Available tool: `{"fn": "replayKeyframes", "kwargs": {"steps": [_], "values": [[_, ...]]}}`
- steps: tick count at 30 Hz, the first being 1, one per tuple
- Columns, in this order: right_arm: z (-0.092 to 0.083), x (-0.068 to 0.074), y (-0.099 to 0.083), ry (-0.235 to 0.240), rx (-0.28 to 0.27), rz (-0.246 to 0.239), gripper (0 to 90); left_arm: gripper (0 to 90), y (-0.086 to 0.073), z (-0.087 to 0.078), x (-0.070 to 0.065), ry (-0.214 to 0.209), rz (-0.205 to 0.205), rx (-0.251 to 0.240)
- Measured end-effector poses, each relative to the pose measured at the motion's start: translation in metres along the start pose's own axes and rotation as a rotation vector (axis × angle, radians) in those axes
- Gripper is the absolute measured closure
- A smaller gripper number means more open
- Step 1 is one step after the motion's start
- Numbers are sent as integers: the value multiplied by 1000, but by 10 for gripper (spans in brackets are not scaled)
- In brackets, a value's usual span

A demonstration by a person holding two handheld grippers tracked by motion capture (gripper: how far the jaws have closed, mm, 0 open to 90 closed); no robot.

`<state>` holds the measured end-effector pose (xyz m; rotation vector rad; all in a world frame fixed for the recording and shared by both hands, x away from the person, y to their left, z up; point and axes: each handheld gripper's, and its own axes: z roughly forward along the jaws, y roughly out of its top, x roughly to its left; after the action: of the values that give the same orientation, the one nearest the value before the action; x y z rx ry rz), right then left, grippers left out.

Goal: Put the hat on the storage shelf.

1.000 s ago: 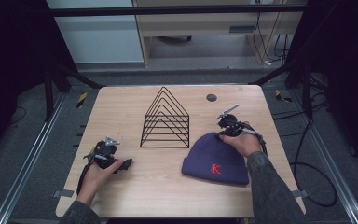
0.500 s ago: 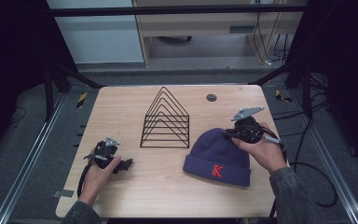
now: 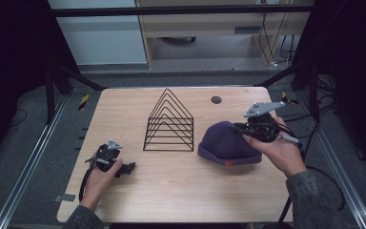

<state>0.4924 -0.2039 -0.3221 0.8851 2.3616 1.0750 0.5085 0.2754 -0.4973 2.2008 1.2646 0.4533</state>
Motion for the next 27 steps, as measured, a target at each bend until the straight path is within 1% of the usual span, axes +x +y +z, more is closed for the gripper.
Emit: {"fn": "replayKeyframes", "kwargs": {"steps": [1, 2, 6, 7, 12, 13, 14, 15, 16, 18, 26, 27], "values": [[0, 0, 0, 0, 0, 0, 808, 15, 0, 0, 0, -1, 0, 0], [-3, -3, 6, -3, -9, 0, 808, 16, 0, 0, 0, 0, 1, -1], [-8, -8, 19, -15, -20, -8, 808, 21, 0, 0, 0, 0, 2, -2], [-8, -8, 19, -15, -20, -8, 808, 21, 0, 0, 0, 0, 1, -3], [-19, -15, 39, -36, -52, -4, 808, 33, 0, -1, 1, -3, -3, -6], [-19, -15, 39, -36, -52, -4, 808, 33, 0, -1, 1, -4, -6, -7], [-22, -16, 45, -47, -63, -2, 808, 35, 0, -2, 2, -4, -9, -9], [-22, -16, 45, -47, -63, -2, 808, 35, 0, -2, 2, -4, -9, -9], [-25, -17, 50, -56, -68, -6, 807, 36, 0, -2, 2, -4, -14, -18], [-27, -19, 54, -64, -73, -3, 807, 38, 0, -3, 3, -9, -20, -22], [-33, -24, 69, -87, -99, 8, 807, 45, 3, -8, 2, -9, -15, -52], [-35, -26, 74, -91, -114, 16, 807, 46, 3, -8, 2, -12, -16, -55]]}}
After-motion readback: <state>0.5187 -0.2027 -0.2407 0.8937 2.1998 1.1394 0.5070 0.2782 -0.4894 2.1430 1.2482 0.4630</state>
